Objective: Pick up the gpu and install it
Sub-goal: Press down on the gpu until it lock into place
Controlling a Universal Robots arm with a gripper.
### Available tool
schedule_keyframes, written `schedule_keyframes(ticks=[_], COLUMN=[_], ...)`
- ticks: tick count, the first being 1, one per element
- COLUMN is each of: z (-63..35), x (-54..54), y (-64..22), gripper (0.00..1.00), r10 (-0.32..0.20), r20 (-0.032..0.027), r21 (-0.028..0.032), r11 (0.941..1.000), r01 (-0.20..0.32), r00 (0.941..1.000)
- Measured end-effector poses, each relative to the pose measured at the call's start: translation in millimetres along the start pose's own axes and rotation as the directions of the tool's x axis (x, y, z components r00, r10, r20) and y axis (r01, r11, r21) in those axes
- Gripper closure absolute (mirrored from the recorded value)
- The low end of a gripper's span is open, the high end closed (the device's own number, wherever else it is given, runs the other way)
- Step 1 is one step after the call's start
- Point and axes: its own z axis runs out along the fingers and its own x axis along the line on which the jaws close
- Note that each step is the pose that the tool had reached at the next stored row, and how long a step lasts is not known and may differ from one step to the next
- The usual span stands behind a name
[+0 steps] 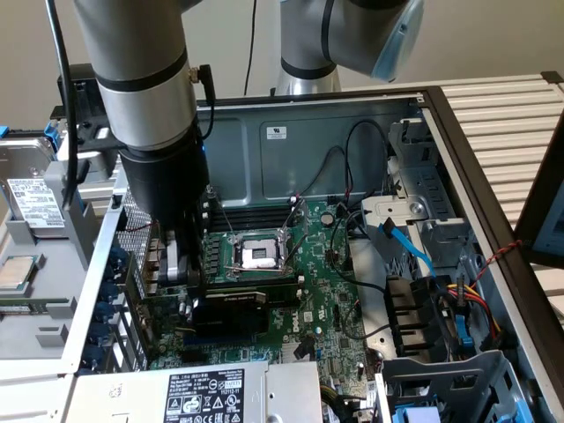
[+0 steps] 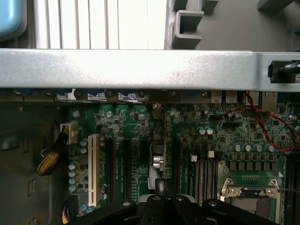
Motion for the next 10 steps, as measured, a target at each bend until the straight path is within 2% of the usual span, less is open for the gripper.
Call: schedule_keyframes(ticks=[6, 10], z=[-0.1, -0.1], x=[0.4, 1.9], y=[0.9, 1.0], gripper=[0.89, 0.89], r10=[0.0, 0.001], r20=[0.0093, 0.013], r21=[-0.0018, -0.0035], r11=[1.0, 1.0], r01=[0.0, -0.001], r00=[1.0, 0.9999])
